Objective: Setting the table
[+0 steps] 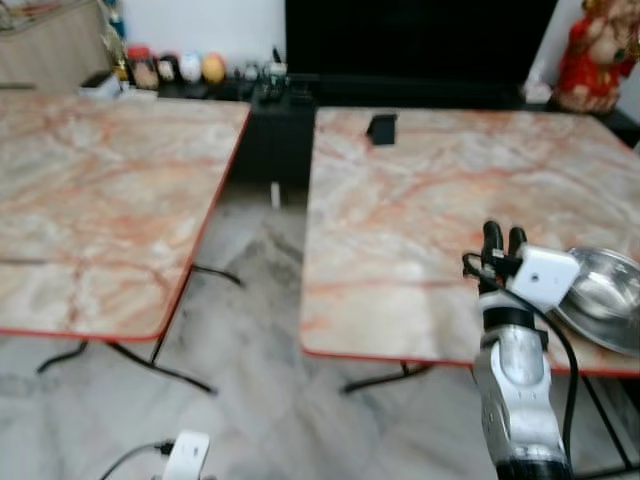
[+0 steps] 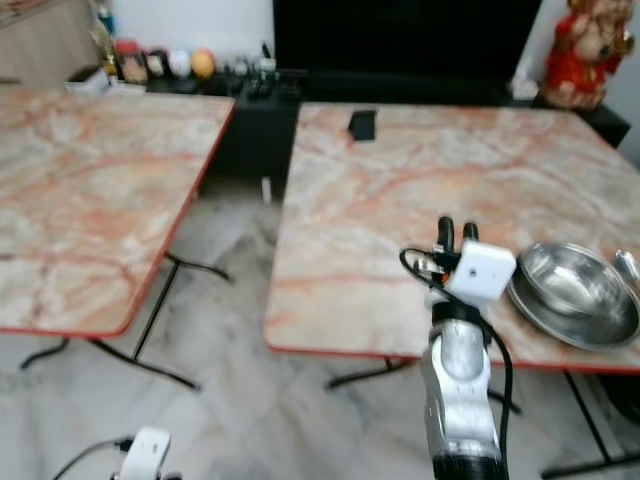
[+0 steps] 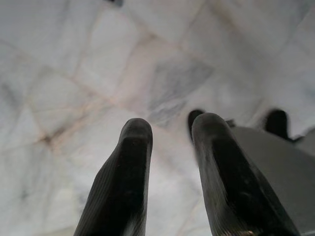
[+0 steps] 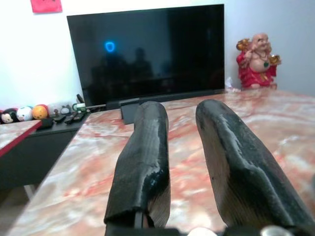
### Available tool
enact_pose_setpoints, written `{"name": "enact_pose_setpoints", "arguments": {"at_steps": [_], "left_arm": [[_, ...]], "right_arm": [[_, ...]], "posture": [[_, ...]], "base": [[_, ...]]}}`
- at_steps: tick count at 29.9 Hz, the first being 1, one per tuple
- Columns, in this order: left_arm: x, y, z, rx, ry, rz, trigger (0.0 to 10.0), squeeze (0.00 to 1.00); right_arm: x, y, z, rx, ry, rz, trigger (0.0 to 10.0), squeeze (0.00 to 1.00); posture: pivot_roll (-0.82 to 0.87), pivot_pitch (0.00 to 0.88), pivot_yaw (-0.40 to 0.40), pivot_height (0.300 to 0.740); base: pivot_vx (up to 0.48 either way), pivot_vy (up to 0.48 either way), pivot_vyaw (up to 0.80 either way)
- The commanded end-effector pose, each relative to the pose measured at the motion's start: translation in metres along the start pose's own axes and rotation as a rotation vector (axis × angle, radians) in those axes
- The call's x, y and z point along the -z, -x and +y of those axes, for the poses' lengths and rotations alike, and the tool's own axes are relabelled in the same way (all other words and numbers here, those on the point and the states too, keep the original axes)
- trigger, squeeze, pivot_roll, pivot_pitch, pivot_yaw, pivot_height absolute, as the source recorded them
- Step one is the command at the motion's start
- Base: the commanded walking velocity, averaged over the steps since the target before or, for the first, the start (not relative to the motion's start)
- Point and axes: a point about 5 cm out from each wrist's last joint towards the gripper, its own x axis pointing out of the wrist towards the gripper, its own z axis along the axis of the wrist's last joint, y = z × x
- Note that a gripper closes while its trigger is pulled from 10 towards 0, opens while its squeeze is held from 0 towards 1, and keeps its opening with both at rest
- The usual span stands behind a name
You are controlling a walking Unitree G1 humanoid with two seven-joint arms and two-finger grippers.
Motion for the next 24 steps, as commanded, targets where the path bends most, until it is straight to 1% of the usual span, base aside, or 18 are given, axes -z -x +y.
{"name": "enact_pose_setpoints", "arguments": {"at_steps": [1, 24], "left_arm": [[0.0018, -0.0005, -0.0059, 0.017, 0.003, 0.009, 10.0, 0.00], [0.0009, -0.0009, -0.0067, 0.017, 0.004, 0.007, 10.0, 0.00]], "right_arm": [[-0.0014, -0.0001, -0.0092, 0.028, 0.016, -0.002, 10.0, 0.00], [-0.0024, -0.0015, -0.0050, 0.020, 0.008, -0.003, 10.0, 0.00]], "posture": [[0.01, 0.000, -0.007, 0.740], [0.01, 0.000, -0.010, 0.740]], "base": [[0.000, 0.480, 0.00], [0.000, 0.480, 0.00]]}}
